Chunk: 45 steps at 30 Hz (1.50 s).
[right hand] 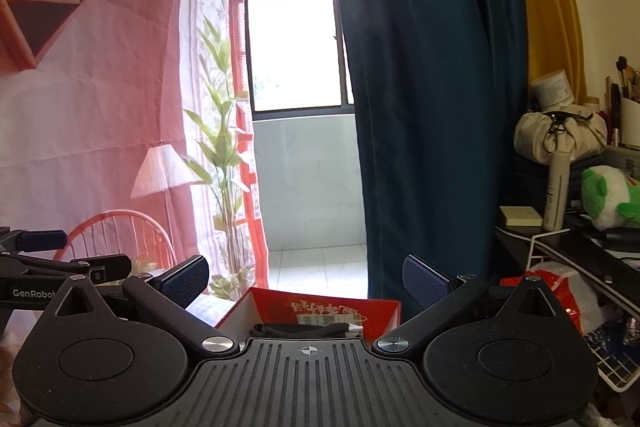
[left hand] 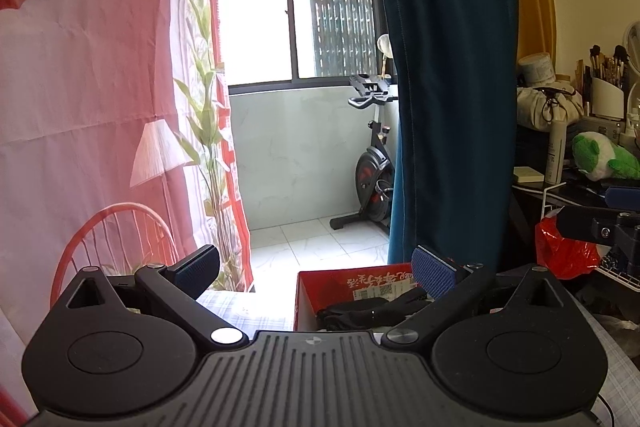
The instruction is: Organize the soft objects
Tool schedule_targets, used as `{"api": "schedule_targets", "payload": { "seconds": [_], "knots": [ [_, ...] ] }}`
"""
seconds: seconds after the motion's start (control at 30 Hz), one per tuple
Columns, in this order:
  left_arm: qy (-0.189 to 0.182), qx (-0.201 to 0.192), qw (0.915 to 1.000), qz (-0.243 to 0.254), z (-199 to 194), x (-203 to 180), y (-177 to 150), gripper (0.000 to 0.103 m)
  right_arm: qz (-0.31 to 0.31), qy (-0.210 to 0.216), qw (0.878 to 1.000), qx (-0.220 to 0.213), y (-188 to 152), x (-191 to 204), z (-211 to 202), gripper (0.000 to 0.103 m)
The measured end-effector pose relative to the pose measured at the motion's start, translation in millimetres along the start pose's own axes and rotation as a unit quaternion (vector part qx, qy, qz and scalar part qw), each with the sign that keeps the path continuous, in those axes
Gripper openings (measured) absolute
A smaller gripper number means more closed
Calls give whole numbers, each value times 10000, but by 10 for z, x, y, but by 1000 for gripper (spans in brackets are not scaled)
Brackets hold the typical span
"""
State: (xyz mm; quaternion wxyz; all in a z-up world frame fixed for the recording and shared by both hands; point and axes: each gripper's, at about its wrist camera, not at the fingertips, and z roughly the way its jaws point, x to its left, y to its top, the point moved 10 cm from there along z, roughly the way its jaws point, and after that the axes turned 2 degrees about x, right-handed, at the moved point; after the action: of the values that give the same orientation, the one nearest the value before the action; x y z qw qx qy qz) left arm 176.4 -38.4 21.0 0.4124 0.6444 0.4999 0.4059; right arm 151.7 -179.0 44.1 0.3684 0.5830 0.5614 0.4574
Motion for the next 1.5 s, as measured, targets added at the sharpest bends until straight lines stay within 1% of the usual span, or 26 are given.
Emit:
{"api": "schedule_targets", "payload": {
  "seconds": [0.37, 0.83, 1.5],
  "knots": [
    [46, 35, 10000, -36, 7, 67, -4, 103, 148, -21, 9999, 38, -14, -34, -22, 103],
    [132, 88, 9999, -57, -7, 66, -30, 103, 128, -56, 9999, 84, -37, -23, -11, 103],
    [134, 197, 9997, -88, 42, 114, -60, 103, 142, -43, 9998, 143, -80, -12, 25, 103]
  ]
}}
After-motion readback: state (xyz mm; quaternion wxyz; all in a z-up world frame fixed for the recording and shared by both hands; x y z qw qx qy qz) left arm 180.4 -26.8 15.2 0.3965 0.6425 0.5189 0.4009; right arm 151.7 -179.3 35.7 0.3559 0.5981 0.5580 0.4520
